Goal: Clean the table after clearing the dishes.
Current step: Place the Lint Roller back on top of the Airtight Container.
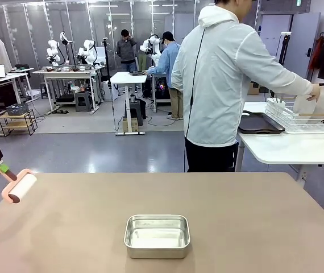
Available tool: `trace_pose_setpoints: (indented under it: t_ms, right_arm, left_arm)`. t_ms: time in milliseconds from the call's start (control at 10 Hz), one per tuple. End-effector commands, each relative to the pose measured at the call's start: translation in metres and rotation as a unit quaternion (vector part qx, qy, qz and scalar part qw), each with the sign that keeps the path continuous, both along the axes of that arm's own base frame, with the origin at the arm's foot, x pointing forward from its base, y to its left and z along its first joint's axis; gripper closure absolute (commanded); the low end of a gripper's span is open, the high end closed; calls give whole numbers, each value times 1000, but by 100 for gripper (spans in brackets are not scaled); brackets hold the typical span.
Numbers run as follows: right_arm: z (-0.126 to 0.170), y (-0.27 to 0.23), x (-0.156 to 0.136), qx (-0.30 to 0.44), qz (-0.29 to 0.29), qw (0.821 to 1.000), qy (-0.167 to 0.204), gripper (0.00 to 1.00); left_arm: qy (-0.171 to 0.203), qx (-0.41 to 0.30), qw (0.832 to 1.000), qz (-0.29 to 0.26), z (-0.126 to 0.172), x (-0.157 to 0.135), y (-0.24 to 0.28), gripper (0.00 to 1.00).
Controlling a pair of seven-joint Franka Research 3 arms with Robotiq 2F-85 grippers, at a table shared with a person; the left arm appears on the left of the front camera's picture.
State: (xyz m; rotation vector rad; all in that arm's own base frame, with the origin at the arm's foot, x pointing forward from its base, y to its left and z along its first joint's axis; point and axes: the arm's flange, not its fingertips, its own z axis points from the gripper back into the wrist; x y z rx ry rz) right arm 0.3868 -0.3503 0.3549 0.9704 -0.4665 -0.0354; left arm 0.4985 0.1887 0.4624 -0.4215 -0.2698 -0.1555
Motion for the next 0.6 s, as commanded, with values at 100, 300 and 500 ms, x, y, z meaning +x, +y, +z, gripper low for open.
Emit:
trace_pose_setpoints:
  t_ms: [100, 300, 500]
  right_arm:
    - [1, 5, -4, -7, 1, 1000, 1, 0]
    - [1, 5, -4, -7, 1, 1000, 1, 0]
    - [1, 5, -4, -7, 1, 1000, 1, 0]
  left_arm:
    - [-8, -13, 1000, -8, 8, 1, 2, 80]
    - [-8, -13, 1000, -8, 8, 1, 2, 80]
    - [-2, 1, 1000, -1, 3, 1, 0, 80]
